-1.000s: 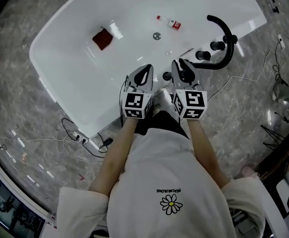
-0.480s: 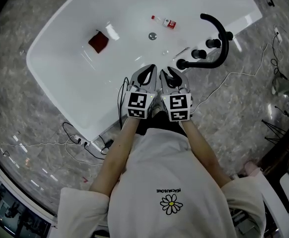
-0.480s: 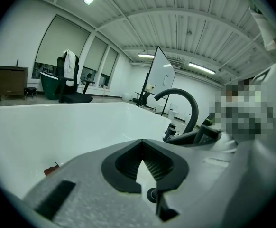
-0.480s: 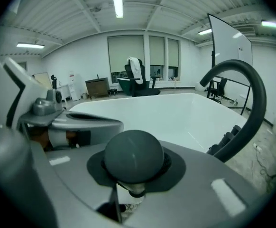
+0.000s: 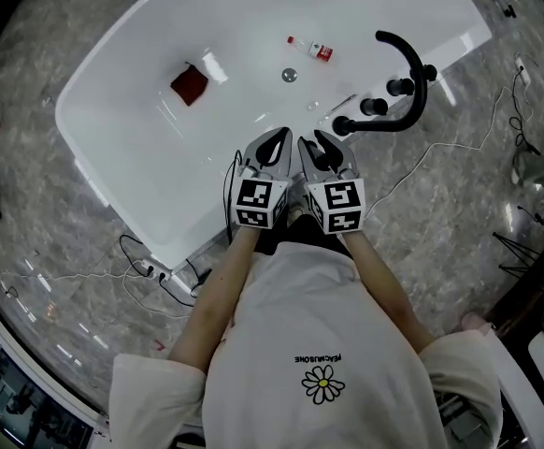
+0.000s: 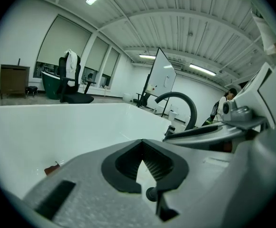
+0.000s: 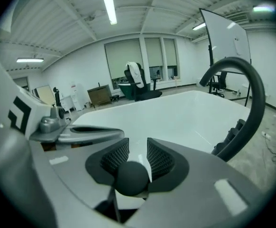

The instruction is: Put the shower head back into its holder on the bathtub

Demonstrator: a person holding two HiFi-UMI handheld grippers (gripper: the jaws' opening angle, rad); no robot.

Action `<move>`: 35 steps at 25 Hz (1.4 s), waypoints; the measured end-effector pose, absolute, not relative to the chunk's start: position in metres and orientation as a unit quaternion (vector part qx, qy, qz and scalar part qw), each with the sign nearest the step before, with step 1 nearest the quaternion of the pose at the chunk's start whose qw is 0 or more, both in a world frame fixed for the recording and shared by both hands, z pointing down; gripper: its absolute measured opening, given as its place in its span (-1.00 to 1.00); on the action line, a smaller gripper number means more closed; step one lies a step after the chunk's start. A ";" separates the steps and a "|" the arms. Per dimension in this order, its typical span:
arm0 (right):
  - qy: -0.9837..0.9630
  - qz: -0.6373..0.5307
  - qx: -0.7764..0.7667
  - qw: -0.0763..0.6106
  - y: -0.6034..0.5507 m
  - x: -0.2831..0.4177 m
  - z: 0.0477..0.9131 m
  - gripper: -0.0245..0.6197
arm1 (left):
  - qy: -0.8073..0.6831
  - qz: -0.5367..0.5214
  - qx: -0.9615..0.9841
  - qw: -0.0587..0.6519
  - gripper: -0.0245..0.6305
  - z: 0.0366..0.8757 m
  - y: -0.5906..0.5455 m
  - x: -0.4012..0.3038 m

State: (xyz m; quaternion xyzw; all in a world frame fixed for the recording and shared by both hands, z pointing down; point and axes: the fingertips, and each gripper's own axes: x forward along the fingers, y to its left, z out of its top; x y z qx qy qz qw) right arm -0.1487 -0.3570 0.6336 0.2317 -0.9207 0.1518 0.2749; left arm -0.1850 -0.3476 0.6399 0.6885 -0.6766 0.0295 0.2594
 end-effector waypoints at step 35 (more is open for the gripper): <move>-0.935 0.025 0.355 0.003 -0.338 -0.025 0.354 -0.90 | -0.654 -0.074 0.744 -0.113 -0.93 0.311 -0.286 -0.137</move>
